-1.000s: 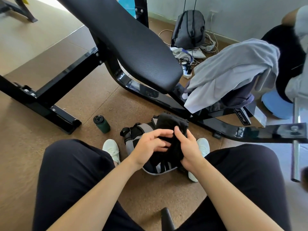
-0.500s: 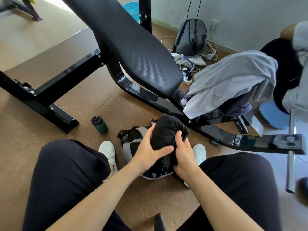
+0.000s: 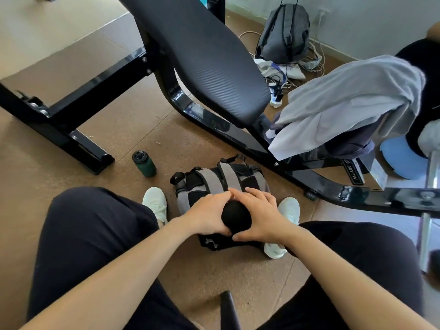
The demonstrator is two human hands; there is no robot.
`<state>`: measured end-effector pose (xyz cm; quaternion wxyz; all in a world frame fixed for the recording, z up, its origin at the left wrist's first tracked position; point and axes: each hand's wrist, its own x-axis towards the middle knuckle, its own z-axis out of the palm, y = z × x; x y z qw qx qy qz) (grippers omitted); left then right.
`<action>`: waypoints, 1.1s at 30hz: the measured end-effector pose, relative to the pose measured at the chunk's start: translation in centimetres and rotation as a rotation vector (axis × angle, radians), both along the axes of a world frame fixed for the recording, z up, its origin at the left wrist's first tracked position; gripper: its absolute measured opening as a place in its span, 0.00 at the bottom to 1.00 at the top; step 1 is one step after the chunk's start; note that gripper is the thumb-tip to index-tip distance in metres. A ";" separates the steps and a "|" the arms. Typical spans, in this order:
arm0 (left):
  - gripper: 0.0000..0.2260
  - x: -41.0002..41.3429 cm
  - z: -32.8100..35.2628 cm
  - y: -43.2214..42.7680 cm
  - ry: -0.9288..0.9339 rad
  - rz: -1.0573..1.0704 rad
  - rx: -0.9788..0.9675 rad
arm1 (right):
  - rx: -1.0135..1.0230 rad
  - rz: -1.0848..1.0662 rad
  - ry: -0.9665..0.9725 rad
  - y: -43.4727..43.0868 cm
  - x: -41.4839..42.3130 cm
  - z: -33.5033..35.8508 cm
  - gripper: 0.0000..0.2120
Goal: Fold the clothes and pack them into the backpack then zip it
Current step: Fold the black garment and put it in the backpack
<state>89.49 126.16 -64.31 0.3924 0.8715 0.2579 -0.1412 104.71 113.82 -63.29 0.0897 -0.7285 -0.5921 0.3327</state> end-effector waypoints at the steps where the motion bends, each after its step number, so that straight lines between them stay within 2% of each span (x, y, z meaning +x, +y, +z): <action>1: 0.34 0.4 0.0 0.5 -0.017 -0.008 0.004 | -0.011 0.039 -0.016 0.6 0.4 -0.3 0.48; 3: 0.31 0.8 -0.7 1.6 -0.063 0.041 -0.052 | -0.082 0.003 -0.012 2.0 1.4 -1.0 0.38; 6: 0.27 1.1 -3.3 3.5 -0.169 0.400 -0.250 | -0.191 -0.126 -0.060 3.3 3.8 -2.7 0.23; 9: 0.17 1.3 -8.0 5.6 -0.119 0.821 -0.359 | -0.173 -0.408 -0.061 3.2 7.2 -5.0 0.22; 12: 0.08 0.4 -15.1 4.9 0.132 1.140 -0.464 | -0.102 -0.696 -0.013 2.6 10.1 -6.7 0.23; 14: 0.14 0.0 -19.1 2.9 0.266 1.362 -0.568 | -0.071 -0.829 0.015 2.0 11.2 -7.5 0.22; 17: 0.44 0.8 -22.0 -0.8 0.366 1.652 -0.772 | -0.122 -0.897 0.017 0.9 11.8 -8.9 0.21; 18: 0.50 1.4 -22.4 -2.0 0.358 1.710 -0.861 | -0.144 -0.903 0.009 0.5 11.9 -9.3 0.21; 20: 0.54 2.5 -23.1 -3.7 0.333 1.753 -0.975 | -0.184 -0.908 -0.010 0.0 12.1 -9.9 0.21; 22: 0.53 2.7 -23.7 -4.4 0.336 1.699 -1.020 | -0.227 -0.902 -0.034 -0.3 12.4 -10.1 0.18; 26: 0.42 1.7 -23.6 -3.9 0.251 1.675 -1.056 | -0.364 -0.808 -0.072 -0.5 13.0 -9.7 0.17; 29: 0.33 1.9 -21.5 -2.8 0.154 1.688 -0.997 | -0.466 -0.720 -0.116 -0.3 14.2 -8.2 0.19; 31: 0.26 3.1 -19.7 -1.6 0.101 1.726 -0.926 | -0.466 -0.702 -0.166 -0.3 15.2 -6.8 0.21; 33: 0.21 4.7 -17.3 0.1 0.022 1.781 -0.938 | -0.427 -0.715 -0.213 -0.3 16.1 -5.4 0.21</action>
